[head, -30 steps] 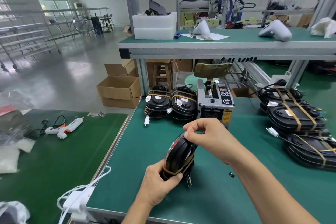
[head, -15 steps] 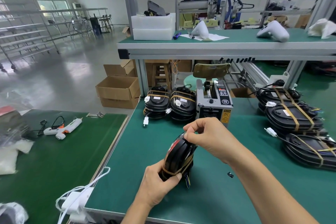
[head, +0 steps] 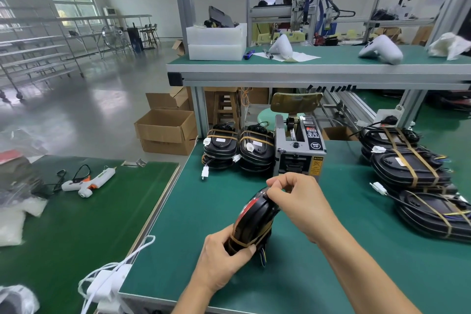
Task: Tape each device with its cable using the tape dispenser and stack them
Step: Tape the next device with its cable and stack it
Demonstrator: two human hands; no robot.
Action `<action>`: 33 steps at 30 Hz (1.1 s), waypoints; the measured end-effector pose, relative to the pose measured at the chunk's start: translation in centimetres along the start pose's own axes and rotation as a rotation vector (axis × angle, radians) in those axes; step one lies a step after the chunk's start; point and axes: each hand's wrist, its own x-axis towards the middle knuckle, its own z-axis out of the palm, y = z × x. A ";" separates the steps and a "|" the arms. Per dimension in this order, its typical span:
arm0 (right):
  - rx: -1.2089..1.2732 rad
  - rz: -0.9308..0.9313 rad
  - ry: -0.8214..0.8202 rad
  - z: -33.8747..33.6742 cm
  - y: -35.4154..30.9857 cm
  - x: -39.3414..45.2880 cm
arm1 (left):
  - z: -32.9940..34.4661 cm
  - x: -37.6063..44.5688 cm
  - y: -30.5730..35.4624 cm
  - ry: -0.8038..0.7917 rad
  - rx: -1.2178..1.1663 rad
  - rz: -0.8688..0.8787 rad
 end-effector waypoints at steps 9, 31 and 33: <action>0.139 -0.004 -0.035 0.2 0.3 -0.7 | 0.0 0.1 -0.4 0.004 -0.004 -0.011; 0.217 0.026 -0.057 1.7 0.6 -1.6 | -0.1 0.0 -0.4 -0.019 0.032 -0.028; 0.301 0.049 -0.056 1.7 0.6 -1.6 | -0.2 0.0 -0.4 -0.011 0.023 -0.031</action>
